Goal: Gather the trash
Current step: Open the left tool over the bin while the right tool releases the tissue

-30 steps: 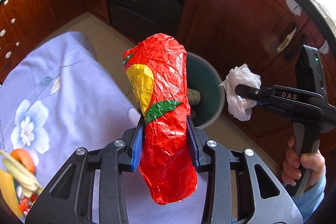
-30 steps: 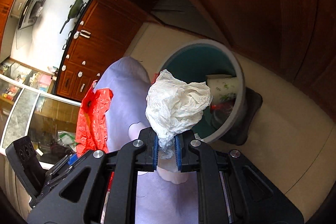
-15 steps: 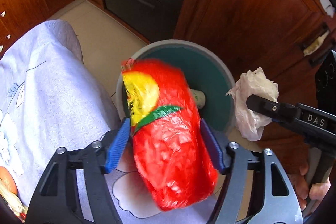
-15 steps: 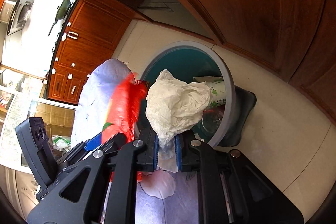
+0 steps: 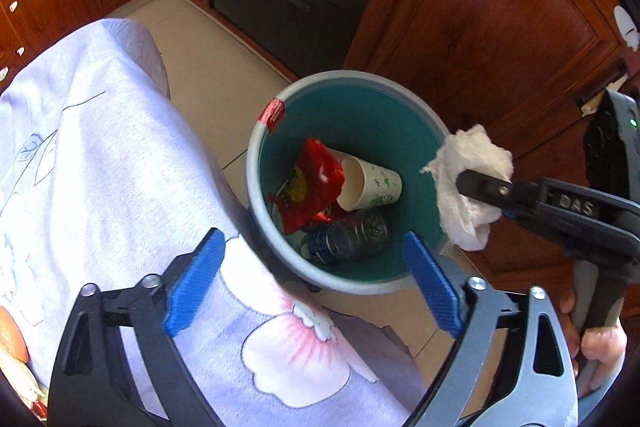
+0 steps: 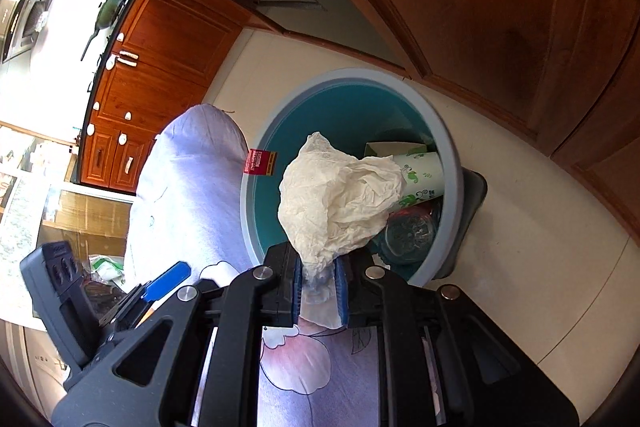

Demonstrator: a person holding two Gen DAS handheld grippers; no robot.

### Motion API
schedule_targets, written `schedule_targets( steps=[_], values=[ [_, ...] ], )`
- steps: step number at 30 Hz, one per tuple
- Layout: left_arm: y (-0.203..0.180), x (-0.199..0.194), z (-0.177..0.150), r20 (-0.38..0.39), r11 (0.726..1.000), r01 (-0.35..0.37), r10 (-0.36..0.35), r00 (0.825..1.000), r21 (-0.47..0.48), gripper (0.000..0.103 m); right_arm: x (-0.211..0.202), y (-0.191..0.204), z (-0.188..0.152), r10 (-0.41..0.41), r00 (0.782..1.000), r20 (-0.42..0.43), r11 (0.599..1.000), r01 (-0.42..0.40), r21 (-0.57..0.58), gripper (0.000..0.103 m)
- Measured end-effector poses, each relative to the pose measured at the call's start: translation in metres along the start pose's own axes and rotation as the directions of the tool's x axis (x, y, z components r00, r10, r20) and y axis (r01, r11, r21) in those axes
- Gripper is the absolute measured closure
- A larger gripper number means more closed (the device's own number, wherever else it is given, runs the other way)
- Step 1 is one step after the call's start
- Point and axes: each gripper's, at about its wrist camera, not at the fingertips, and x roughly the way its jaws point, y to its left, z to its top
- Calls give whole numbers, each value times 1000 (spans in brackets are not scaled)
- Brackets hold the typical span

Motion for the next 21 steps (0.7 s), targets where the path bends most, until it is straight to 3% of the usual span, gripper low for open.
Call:
schedule_targets(
  steps=[2,4,5,6,21],
  values=[
    [0,-3,-4,-3,1000,7,-7,1000,-4,8,6,6,-1,3,1000,-13,1000,-4,-7,88],
    [6,-8,-14,-12,1000,27,-27,1000,-15,7,13,12,-1,16,999,-35,1000,-17,-17,74],
    [7,-8,-17,-12,999,31,-31,999,-20,7,15,15,-1,17,999,-38,1000,-18,-20,51],
    [8,-7,-18,-12,999,33,-33,999,-24,7,16,19,-2,15,999,-35,1000,-15,-25,36],
    [30,-36,-50,9,997,53,-52,999,-61,5,17,27,-17,-75,996,-50,997,75,-7,19]
  ],
)
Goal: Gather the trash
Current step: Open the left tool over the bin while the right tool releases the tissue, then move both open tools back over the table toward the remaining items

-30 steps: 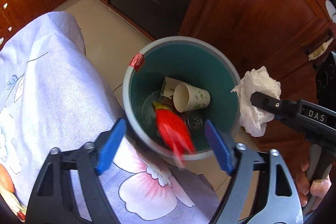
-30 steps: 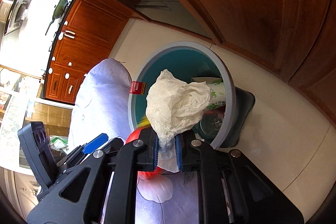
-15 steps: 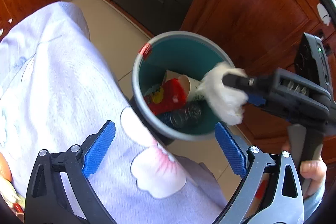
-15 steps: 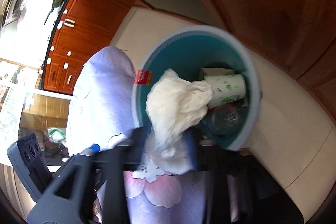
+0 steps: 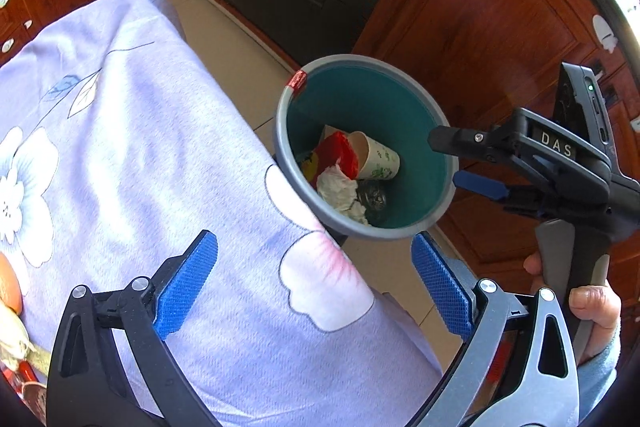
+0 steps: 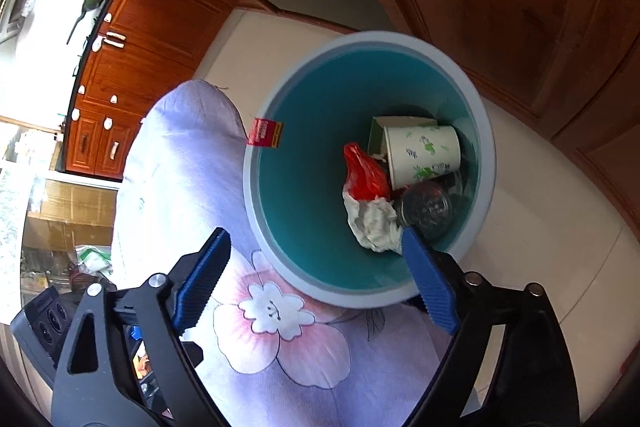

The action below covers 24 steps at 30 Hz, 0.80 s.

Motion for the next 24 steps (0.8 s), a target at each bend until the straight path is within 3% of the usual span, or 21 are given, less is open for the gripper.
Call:
schedule_targets(
  steps=[10,24],
  values=[
    [19,-37,-27,50,999,-12,15,999,-43,5,-2,30,-30,-12,1000,-28,998,11,-54,19],
    [73,-117,-87,153,989,-46,69,986,-143,4,-18,92,-89,-14,999,-48,984,6,-179,19]
  ],
)
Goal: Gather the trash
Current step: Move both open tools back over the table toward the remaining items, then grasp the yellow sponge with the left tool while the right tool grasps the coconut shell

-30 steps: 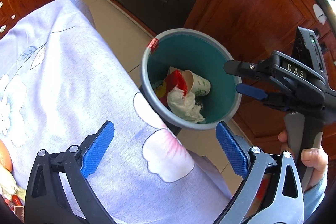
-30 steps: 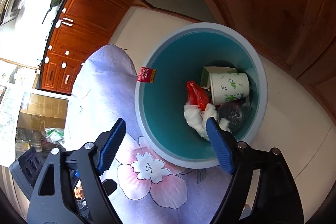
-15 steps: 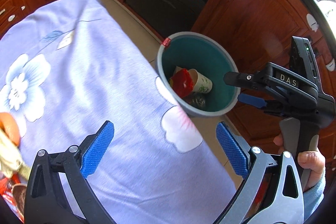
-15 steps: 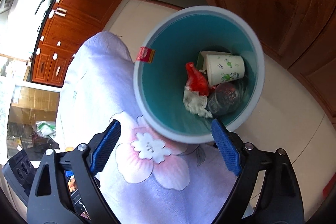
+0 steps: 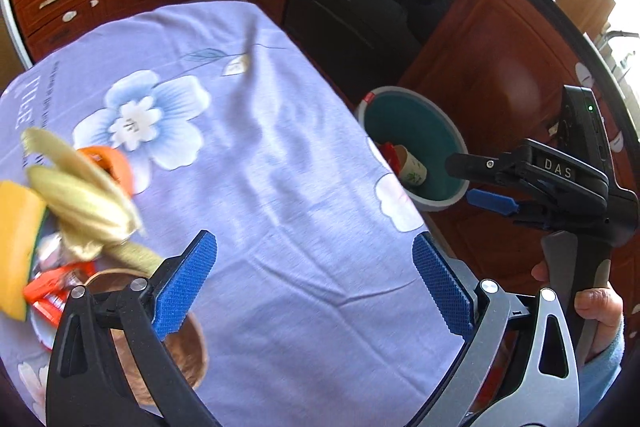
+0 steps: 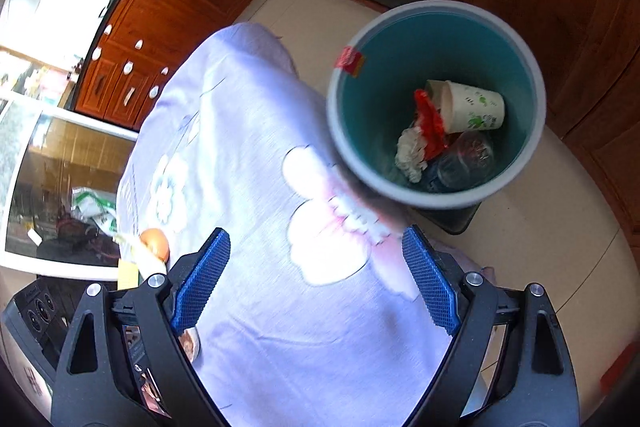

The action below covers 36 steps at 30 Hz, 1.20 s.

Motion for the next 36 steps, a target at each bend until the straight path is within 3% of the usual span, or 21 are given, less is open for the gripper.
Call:
schedule_targets(
  steps=[9,23,29,36],
  values=[
    [61,-48,-32,77,996,-24,30,997,-81,4,14,61,-39,-18,998,-58,994,12,-110,19],
    [166,-96,-81,92,963,-139,164,982,-230,4,76,144,-107,-46,976,-213,958,-17,-285,19],
    [201,-98,-82,86,939,-251,277,957,-234,4,95,166,-120,-84,976,-202,930,4,-367,19],
    [222,-77,-61,46,941,-299,310,950,-157,4,107,173,-115,-116,974,-196,923,33,-383,19]
  ],
)
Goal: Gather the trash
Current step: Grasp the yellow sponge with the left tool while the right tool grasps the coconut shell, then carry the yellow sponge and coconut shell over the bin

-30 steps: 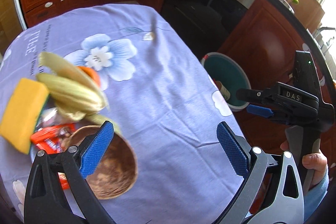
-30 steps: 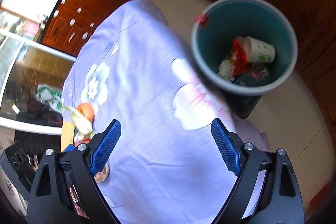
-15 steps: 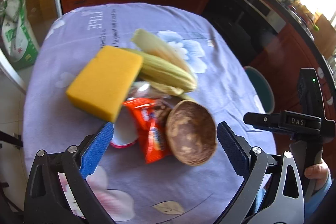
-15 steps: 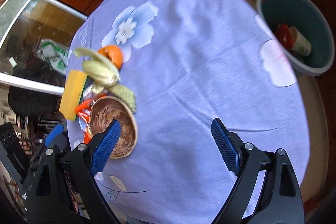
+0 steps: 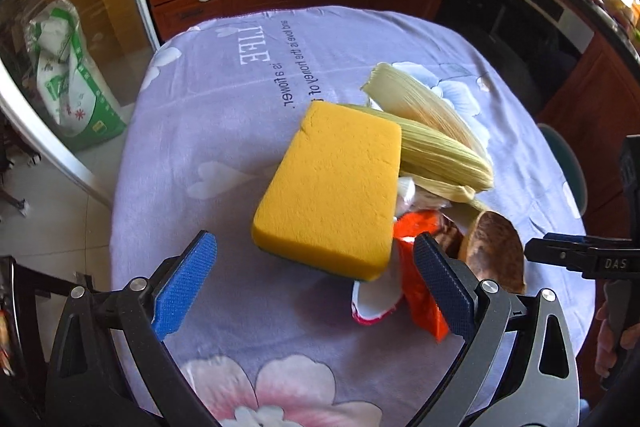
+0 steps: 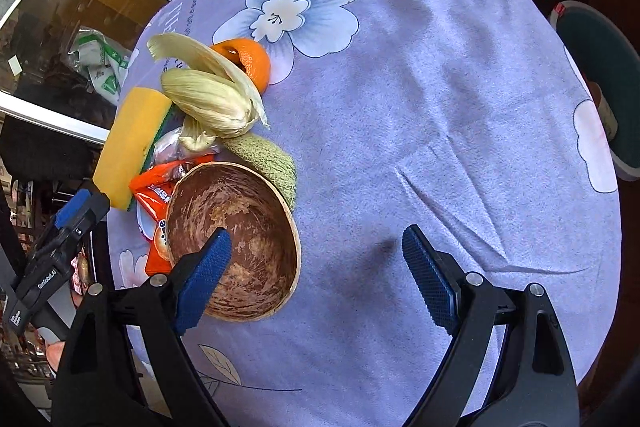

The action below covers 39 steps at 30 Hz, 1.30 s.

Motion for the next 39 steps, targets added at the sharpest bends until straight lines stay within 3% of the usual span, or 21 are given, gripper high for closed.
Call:
schedule_targets(
  steps=[4,7,10,11,12,20,25,28,30,33,39],
  values=[
    [-5,20,11,-29,998,-18,20,999,61,4,4,6,2,-12,1000,-1,1000,12,-28,24],
    [-10,37,16,-65,996,-27,33,997,90,4,9,12,0,-19,1000,-11,998,18,-59,32],
    [-8,40,17,-49,997,-9,13,999,78,5,13,13,0,-21,1000,-21,997,19,-73,42],
    [-7,37,17,-30,998,14,-12,999,61,9,13,12,1,-21,1000,-21,997,19,-77,45],
    [-6,34,16,-19,998,28,-27,999,51,29,14,13,1,-21,1000,-21,997,19,-80,48],
    [6,2,-3,16,997,62,-62,998,-38,28,18,19,4,-31,999,-11,992,30,-124,58],
    [16,-19,-22,31,990,94,-91,995,-101,28,21,25,3,-43,999,17,986,46,-159,58],
    [15,-25,-30,30,987,101,-98,995,-124,28,24,37,0,-87,995,59,972,97,-213,58],
    [11,-27,-32,32,987,103,-100,994,-125,28,29,46,-6,-78,996,53,969,88,-231,86],
    [3,-30,-31,30,987,105,-102,994,-118,28,21,46,-8,-27,999,38,975,34,-220,94],
    [-21,-43,-25,56,991,112,-109,993,-68,28,-15,22,2,25,995,101,989,-10,-149,96]
  ],
)
